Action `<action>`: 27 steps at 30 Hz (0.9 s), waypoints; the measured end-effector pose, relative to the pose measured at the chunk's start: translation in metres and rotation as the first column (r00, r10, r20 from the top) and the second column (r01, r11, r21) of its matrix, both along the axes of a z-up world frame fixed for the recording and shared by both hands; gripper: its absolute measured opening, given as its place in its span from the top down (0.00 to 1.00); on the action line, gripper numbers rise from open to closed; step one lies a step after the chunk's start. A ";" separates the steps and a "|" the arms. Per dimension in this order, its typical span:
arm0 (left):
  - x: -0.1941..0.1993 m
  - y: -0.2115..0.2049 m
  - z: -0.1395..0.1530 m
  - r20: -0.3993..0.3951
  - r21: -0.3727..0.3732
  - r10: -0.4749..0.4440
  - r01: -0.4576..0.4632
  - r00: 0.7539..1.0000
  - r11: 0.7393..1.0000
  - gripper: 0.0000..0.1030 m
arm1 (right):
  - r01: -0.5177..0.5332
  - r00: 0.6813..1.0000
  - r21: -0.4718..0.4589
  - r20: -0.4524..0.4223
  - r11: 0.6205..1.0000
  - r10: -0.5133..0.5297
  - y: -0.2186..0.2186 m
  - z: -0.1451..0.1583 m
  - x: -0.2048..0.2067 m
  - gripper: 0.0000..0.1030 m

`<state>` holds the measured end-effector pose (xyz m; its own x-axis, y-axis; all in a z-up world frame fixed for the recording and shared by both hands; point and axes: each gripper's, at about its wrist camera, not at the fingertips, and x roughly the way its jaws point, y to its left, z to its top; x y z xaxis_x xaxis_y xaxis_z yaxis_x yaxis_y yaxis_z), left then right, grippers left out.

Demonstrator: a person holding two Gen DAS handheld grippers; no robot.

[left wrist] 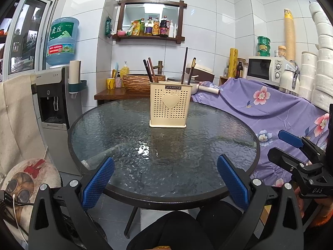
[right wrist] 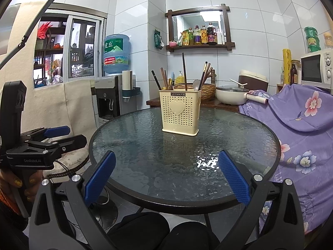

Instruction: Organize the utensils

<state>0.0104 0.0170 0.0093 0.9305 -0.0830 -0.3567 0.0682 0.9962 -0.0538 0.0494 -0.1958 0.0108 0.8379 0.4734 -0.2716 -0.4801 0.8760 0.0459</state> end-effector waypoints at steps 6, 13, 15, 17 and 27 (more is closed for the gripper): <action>0.000 0.000 0.000 -0.001 0.000 -0.001 0.001 1.000 1.000 0.06 | 0.000 1.000 0.000 -0.003 1.000 0.000 0.000 0.000 0.000 0.06; 0.000 0.000 0.000 -0.001 -0.002 0.000 0.000 1.000 1.000 0.06 | -0.001 1.000 -0.002 -0.004 1.000 0.001 0.001 0.000 0.000 0.06; 0.000 0.000 -0.001 -0.001 -0.003 0.001 -0.001 1.000 1.000 0.06 | -0.002 1.000 -0.002 -0.004 1.000 0.002 0.000 0.000 0.000 0.06; 0.000 0.000 -0.001 -0.002 -0.003 0.001 -0.001 1.000 1.000 0.06 | -0.001 1.000 -0.001 -0.003 1.000 0.001 0.001 0.000 0.000 0.06; -0.001 0.001 -0.002 0.004 -0.011 -0.002 0.002 1.000 1.000 0.06 | -0.002 1.000 -0.003 -0.005 1.000 0.002 0.001 -0.001 0.000 0.06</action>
<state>0.0096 0.0183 0.0075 0.9319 -0.0887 -0.3517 0.0704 0.9954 -0.0646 0.0491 -0.1949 0.0102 0.8353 0.4745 -0.2778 -0.4819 0.8750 0.0455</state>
